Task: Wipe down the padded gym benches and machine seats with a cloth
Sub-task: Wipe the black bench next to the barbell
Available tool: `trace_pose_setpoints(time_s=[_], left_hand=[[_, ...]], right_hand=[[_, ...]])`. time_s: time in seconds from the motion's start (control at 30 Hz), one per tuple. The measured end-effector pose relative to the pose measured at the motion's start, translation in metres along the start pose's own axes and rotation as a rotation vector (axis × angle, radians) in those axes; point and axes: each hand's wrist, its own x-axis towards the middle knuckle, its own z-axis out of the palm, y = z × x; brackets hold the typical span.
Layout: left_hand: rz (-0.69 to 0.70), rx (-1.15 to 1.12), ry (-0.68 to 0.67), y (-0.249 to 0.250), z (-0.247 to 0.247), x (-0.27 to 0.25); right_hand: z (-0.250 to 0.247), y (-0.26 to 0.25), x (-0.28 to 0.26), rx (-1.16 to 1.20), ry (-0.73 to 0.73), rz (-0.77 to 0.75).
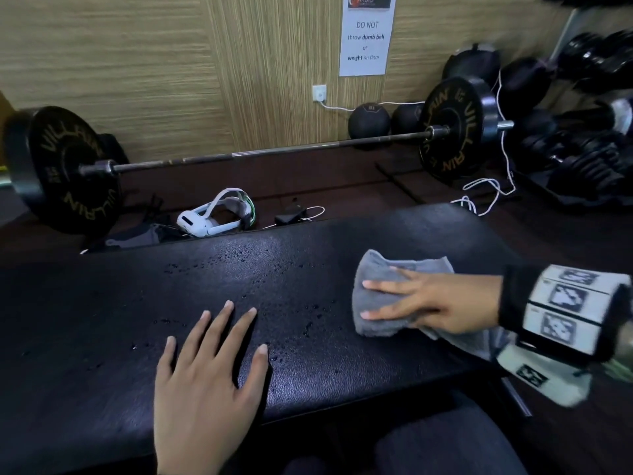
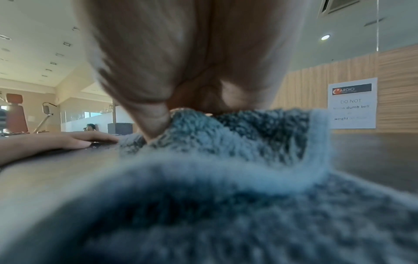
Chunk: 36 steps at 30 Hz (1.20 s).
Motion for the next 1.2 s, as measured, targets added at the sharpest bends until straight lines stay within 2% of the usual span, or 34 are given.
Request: trace_pose_setpoints(time_s=[0.07, 0.17, 0.3, 0.43, 0.5, 0.63, 0.7, 0.8, 0.9, 1.03, 1.1, 1.2], left_hand=[[0.001, -0.001, 0.007, 0.000, 0.001, 0.000], [-0.001, 0.001, 0.013, 0.000, 0.001, 0.001], [0.001, 0.017, 0.009, 0.001, 0.000, 0.002], [-0.009, 0.015, -0.007, 0.001, -0.003, 0.001], [-0.008, 0.012, -0.013, 0.001, -0.002, 0.001], [0.001, 0.016, -0.002, 0.001, -0.001, 0.000], [0.006, 0.024, 0.002, 0.001, -0.001, 0.000], [0.012, 0.036, 0.008, 0.001, -0.001, 0.001], [0.012, 0.042, 0.017, 0.002, -0.001, 0.002], [0.007, 0.036, 0.017, 0.003, -0.002, 0.000], [0.010, 0.034, 0.014, 0.003, -0.002, -0.001], [0.012, 0.033, 0.004, 0.002, -0.002, -0.001]], right_hand=[[0.001, 0.007, -0.019, 0.084, 0.020, -0.024], [-0.006, 0.029, -0.029, 0.116, 0.028, 0.046], [-0.023, 0.045, -0.001, -0.030, 0.004, 0.172], [-0.026, 0.021, 0.027, -0.121, -0.042, 0.259], [-0.017, 0.006, 0.022, -0.128, -0.019, 0.214], [0.007, 0.002, -0.016, -0.022, 0.058, 0.012], [0.011, 0.010, -0.036, 0.045, 0.062, 0.003], [0.004, 0.026, -0.042, 0.052, 0.054, 0.116], [-0.002, 0.028, -0.017, -0.099, 0.070, 0.184], [-0.007, -0.011, 0.025, -0.220, -0.047, 0.336], [0.003, -0.036, 0.033, -0.211, -0.013, 0.273], [0.032, -0.059, 0.018, -0.130, 0.100, 0.064]])
